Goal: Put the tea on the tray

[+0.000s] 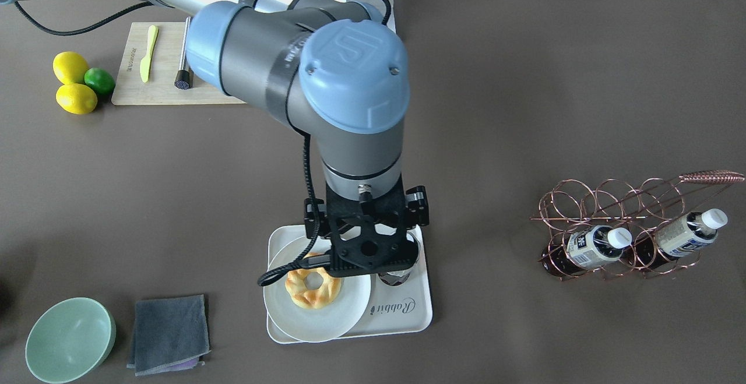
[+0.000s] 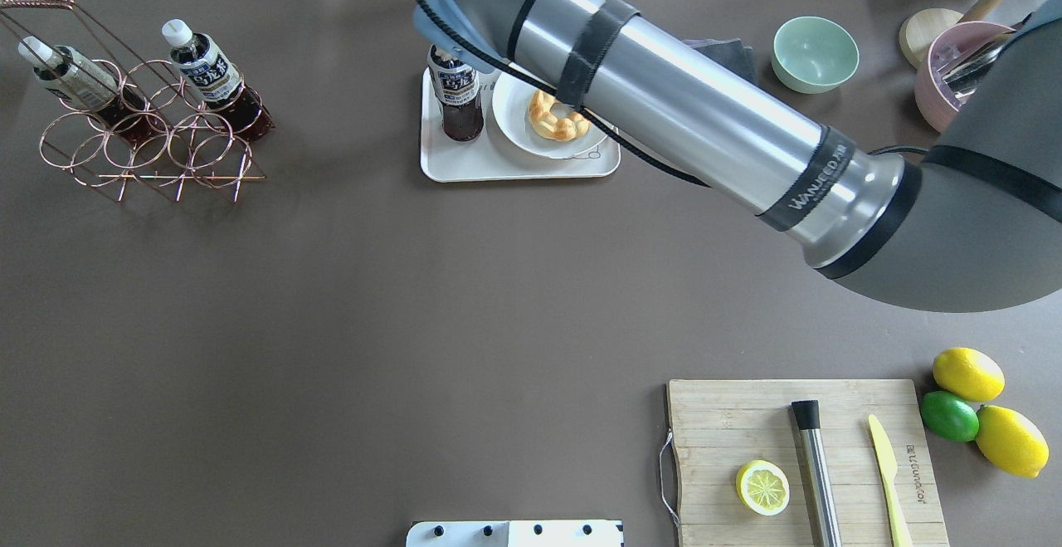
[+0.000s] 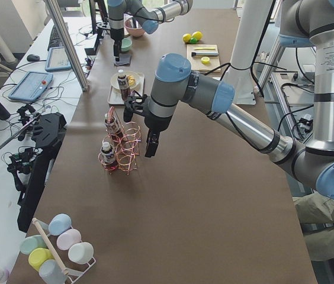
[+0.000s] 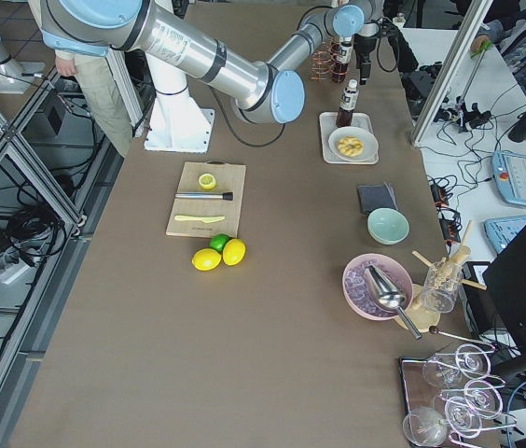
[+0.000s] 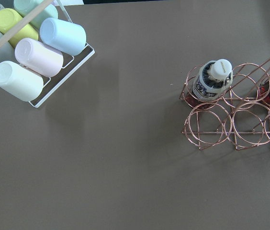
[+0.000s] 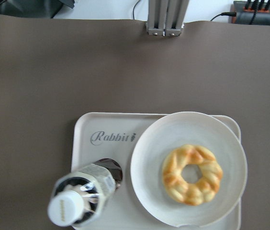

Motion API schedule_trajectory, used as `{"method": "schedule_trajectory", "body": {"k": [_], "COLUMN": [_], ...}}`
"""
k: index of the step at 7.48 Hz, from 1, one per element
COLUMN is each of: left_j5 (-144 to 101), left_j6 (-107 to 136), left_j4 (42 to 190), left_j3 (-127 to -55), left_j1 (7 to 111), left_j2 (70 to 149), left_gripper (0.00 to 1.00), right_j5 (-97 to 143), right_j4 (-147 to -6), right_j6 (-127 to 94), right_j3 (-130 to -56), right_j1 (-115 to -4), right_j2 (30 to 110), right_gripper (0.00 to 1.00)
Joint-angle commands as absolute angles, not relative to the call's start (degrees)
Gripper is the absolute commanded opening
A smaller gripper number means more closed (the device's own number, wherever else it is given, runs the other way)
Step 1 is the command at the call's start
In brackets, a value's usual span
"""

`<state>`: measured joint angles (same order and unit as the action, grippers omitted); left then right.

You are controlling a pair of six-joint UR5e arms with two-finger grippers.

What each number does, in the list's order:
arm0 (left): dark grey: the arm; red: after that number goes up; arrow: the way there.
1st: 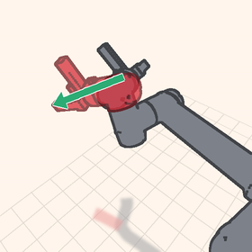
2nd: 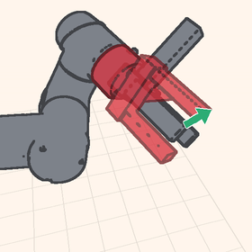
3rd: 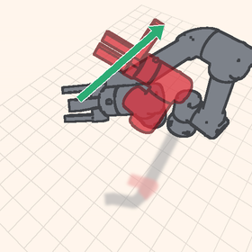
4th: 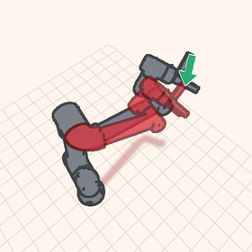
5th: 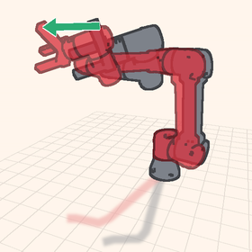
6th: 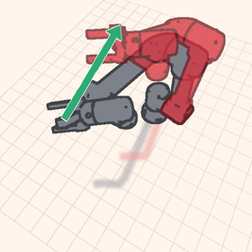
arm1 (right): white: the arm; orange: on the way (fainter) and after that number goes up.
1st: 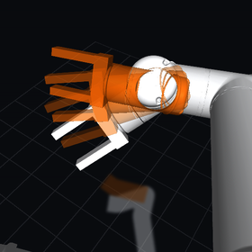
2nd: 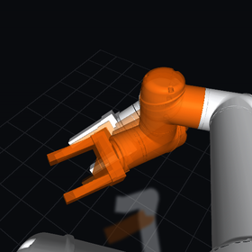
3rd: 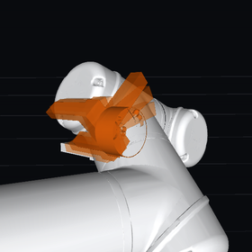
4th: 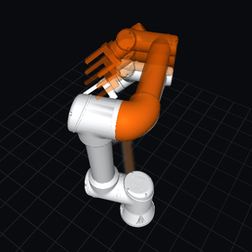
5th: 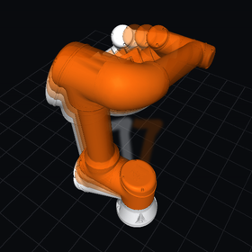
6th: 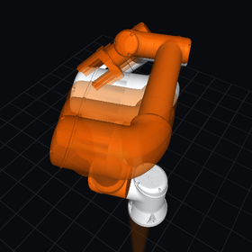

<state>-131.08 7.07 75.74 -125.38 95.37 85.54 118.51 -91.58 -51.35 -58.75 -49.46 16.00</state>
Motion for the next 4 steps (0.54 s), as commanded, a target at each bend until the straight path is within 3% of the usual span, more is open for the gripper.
{"method": "schedule_trajectory", "body": {"k": [1,2,4], "left_j5": [-131.0,-131.0,-131.1], "left_j6": [5.4,5.4,5.4], "left_j4": [75.9,76.0,76.0], "left_j3": [-122.5,-121.3,-121.1], "left_j1": [95.1,95.0,94.2], "left_j2": [86.1,87.1,87.4], "left_gripper": [0.96,0.96,0.96], "right_j5": [123.3,124.0,127.8], "right_j4": [-107.4,-107.2,-106.8], "right_j6": [-38.4,-29.7,-12.8], "right_j3": [-86.7,-94.6,-100.4], "right_j1": [-57.4,-60.4,-68.3], "right_j2": [36.6,47.3,62.2], "right_gripper": [1.00,1.00,1.00]}}
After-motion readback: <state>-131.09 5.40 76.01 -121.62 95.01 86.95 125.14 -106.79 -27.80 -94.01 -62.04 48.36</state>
